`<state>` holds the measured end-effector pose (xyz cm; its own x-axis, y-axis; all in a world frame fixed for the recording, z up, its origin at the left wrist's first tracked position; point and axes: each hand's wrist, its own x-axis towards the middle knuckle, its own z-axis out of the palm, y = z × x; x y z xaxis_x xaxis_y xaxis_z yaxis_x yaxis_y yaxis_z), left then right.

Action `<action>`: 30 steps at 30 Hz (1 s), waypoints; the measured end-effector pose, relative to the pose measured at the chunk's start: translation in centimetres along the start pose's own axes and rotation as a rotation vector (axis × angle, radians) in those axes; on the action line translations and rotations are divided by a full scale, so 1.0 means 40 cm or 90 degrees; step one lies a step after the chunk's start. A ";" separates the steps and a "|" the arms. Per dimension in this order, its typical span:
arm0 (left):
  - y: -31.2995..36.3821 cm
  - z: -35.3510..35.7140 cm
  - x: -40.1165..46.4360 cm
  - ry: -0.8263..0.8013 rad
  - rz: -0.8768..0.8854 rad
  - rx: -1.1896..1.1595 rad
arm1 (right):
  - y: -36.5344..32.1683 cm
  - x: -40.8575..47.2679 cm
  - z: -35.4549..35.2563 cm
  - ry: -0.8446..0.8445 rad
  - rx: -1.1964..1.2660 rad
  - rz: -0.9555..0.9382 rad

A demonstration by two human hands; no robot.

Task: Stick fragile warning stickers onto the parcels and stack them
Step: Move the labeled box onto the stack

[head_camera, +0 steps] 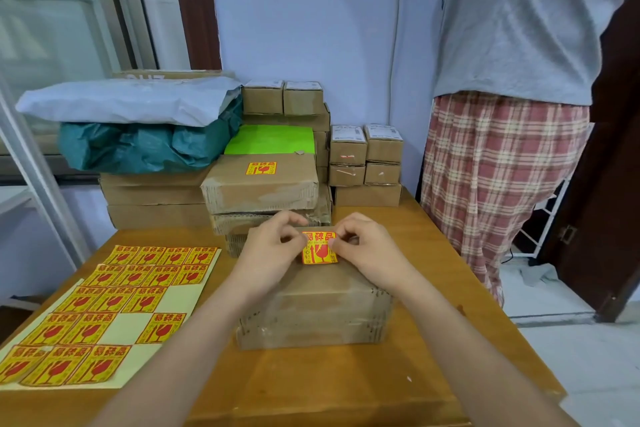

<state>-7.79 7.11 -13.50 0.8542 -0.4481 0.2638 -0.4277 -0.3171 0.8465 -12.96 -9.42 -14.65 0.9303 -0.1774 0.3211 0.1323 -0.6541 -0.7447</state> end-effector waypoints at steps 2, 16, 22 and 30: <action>-0.001 -0.001 -0.001 0.007 0.006 0.013 | 0.001 0.000 0.002 -0.001 -0.009 -0.006; -0.013 0.006 0.003 0.049 0.027 0.094 | 0.015 0.010 0.012 -0.016 -0.050 -0.037; -0.012 0.004 0.004 0.039 0.032 0.111 | 0.013 0.009 0.013 -0.021 -0.098 -0.043; -0.013 0.004 0.005 0.043 0.039 0.119 | 0.008 0.007 0.014 -0.023 -0.130 -0.049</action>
<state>-7.43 7.05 -13.97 0.8404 -0.4161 0.3471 -0.5208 -0.4432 0.7296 -12.46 -9.27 -15.15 0.9321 -0.0976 0.3489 0.1346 -0.8009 -0.5835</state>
